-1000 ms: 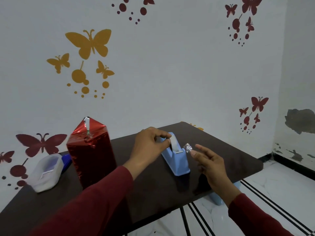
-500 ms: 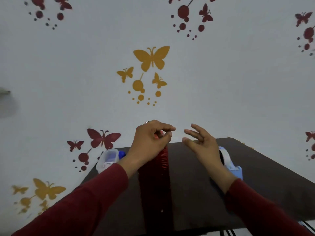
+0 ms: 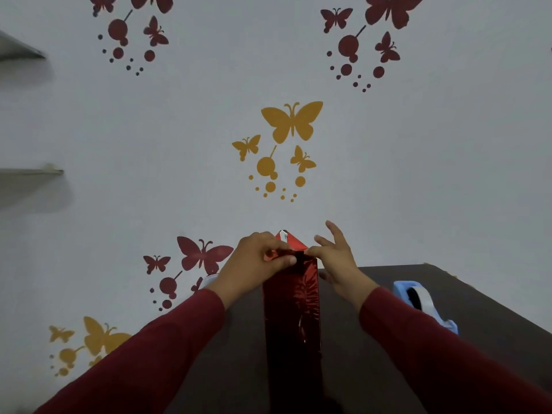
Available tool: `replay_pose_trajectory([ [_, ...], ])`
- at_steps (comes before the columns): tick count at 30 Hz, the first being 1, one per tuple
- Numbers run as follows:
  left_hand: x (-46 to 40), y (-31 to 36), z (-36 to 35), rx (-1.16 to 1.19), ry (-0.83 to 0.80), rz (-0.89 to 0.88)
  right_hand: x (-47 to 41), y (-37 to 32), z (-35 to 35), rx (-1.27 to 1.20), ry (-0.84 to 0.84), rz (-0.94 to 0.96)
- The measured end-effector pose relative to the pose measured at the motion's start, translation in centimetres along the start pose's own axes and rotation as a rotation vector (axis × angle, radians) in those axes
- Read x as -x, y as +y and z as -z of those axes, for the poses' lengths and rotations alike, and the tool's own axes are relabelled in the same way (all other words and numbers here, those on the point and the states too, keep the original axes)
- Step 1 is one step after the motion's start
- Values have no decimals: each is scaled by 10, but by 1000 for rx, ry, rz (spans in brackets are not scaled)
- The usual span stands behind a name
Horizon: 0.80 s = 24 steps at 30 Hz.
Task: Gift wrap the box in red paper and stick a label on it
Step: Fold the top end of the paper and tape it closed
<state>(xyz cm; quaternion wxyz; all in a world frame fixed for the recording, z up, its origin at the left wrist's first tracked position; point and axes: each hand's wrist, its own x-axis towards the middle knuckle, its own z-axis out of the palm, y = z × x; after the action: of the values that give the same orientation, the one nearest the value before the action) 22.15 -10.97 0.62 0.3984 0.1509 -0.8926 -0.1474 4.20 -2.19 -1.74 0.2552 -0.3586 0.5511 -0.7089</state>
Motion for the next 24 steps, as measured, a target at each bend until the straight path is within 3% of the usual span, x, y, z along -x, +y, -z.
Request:
replay_pose_trajectory([
  [10, -42, -11, -1, 134, -16, 271, -13, 1, -8, -1, -65, -27],
  [18, -46, -39, -16, 447, -87, 494, -16, 2, -3, 9, -100, -60],
  [24, -45, -38, -23, 580, 3, 645, -22, 4, -3, 86, -61, -56],
])
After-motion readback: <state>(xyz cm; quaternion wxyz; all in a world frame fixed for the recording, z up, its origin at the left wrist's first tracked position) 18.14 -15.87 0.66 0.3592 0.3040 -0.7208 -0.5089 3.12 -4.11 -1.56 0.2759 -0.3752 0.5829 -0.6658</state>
